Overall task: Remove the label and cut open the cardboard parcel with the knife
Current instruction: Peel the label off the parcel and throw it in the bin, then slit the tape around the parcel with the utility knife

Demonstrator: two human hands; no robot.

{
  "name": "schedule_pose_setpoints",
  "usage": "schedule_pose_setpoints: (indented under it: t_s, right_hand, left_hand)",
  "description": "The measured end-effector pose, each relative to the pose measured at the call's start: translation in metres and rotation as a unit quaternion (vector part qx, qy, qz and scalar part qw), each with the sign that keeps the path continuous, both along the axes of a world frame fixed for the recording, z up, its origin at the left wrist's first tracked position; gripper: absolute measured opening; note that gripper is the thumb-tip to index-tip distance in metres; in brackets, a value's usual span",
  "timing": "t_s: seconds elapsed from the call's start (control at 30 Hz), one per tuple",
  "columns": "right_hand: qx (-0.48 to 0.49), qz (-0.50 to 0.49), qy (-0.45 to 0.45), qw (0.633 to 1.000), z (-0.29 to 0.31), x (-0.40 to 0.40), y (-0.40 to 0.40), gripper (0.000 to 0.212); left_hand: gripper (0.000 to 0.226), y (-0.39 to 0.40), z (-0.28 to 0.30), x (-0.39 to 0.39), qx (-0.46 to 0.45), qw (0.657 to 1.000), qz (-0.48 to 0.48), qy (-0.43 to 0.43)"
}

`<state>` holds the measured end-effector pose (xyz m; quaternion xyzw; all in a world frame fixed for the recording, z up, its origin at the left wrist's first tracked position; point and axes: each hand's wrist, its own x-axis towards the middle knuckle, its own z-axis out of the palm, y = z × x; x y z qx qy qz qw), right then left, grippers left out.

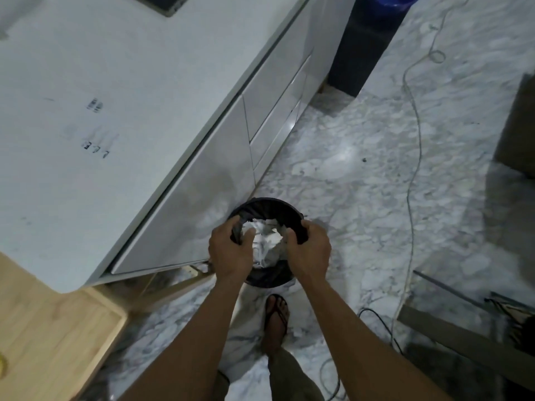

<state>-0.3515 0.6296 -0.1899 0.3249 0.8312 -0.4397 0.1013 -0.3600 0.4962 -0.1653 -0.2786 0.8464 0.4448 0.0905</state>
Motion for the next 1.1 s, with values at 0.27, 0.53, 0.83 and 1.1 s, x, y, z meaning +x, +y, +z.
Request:
schedule_pose_setpoints:
  t_s: [0.27, 0.53, 0.83, 1.1]
  right_hand:
    - [-0.035, 0.017, 0.010, 0.999, 0.045, -0.011, 0.001, 0.054]
    - [-0.051, 0.053, 0.022, 0.997, 0.112, 0.005, 0.004, 0.052]
    - [-0.103, 0.121, 0.064, 0.985, 0.196, 0.055, -0.044, 0.028]
    - [-0.116, 0.290, 0.074, 0.947, 0.237, 0.133, -0.128, 0.028]
  left_hand:
    - [0.047, -0.007, 0.038, 0.001, 0.017, 1.000, 0.018, 0.012]
    - [0.039, -0.010, 0.112, 0.032, 0.017, 0.998, 0.031, 0.043]
    - [0.043, -0.068, 0.190, 0.116, 0.030, 0.991, 0.104, 0.079]
    - [0.035, -0.145, 0.224, 0.247, 0.020, 0.974, 0.197, 0.114]
